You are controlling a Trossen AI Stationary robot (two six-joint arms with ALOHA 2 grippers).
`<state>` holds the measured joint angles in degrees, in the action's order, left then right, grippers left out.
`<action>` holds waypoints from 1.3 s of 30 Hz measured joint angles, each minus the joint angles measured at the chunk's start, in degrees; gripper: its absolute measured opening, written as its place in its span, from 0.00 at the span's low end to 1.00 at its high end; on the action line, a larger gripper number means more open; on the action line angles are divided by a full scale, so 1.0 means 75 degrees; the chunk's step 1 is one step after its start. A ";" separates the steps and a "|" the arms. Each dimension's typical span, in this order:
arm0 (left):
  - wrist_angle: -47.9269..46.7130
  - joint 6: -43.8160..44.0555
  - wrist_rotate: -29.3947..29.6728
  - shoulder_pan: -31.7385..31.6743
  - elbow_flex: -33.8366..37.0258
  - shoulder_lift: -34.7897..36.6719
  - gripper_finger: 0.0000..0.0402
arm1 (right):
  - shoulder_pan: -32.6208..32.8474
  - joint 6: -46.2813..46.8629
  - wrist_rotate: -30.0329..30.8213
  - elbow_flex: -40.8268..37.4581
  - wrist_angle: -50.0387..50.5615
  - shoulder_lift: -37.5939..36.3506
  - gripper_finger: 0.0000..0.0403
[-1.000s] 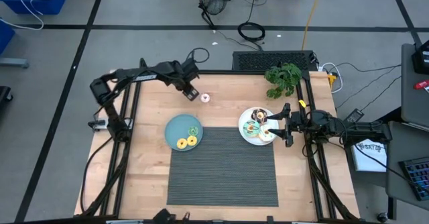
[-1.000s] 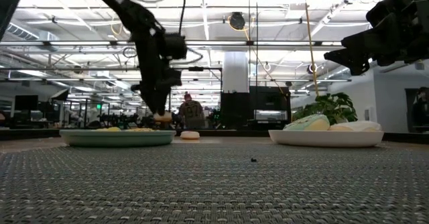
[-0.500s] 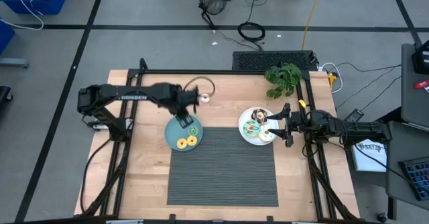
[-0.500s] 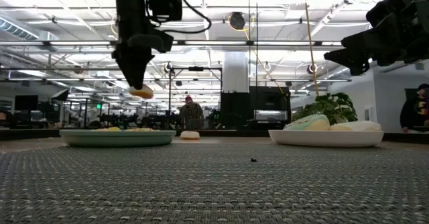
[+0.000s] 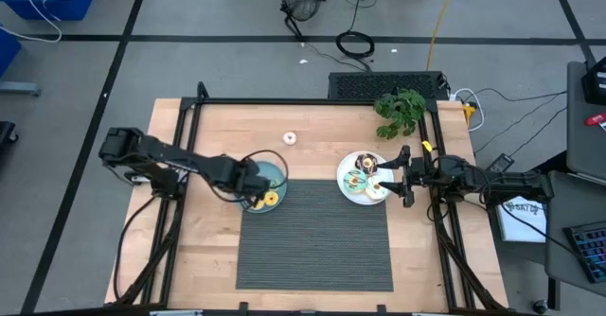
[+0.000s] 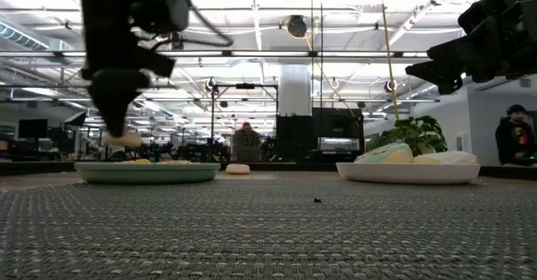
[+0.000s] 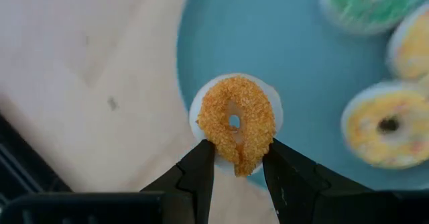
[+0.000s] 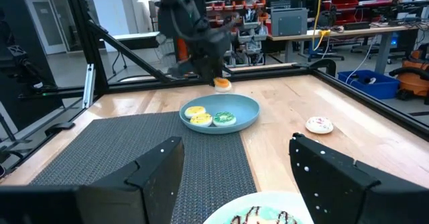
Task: Pick & Place donuts
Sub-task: Put the small orange donut on the blue plate, then put the white small donut on the blue plate
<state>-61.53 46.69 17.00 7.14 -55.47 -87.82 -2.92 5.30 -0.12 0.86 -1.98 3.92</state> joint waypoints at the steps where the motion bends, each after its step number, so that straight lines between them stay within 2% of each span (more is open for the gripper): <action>1: 0.0200 0.0149 -0.0148 0.0023 0.0234 0.0069 0.32 | 0.0000 0.0001 0.0001 -0.0003 0.0000 0.0000 0.62; 7: 0.2107 0.0110 -0.1296 0.0128 0.1264 0.0265 0.32 | 0.0003 0.0003 0.0003 -0.0002 -0.0003 0.0000 0.62; 12: 0.2595 -0.0134 -0.1424 0.0232 0.1493 0.0153 0.32 | 0.0003 0.0003 0.0002 0.0000 0.0000 0.0000 0.62; 17: 0.2268 0.0929 -0.1114 0.0174 0.1490 0.0168 0.33 | 0.0001 0.0001 0.0003 0.0000 -0.0003 0.0000 0.62; 23: 0.1963 0.1475 -0.1256 0.0096 0.1499 0.0167 0.49 | 0.0001 0.0000 0.0003 0.0000 -0.0003 0.0000 0.62; 31: 0.1974 0.0994 -0.1462 0.0057 0.1499 0.0177 0.71 | 0.0002 0.0003 0.0003 0.0000 -0.0003 0.0000 0.62; 39: 0.1980 0.0845 -0.1631 -0.0137 0.1496 0.0216 0.82 | 0.0001 0.0001 0.0003 -0.0002 -0.0003 0.0000 0.62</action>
<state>-46.68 53.03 4.76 6.11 -44.25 -86.20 -2.91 5.31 -0.10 0.85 -2.00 3.92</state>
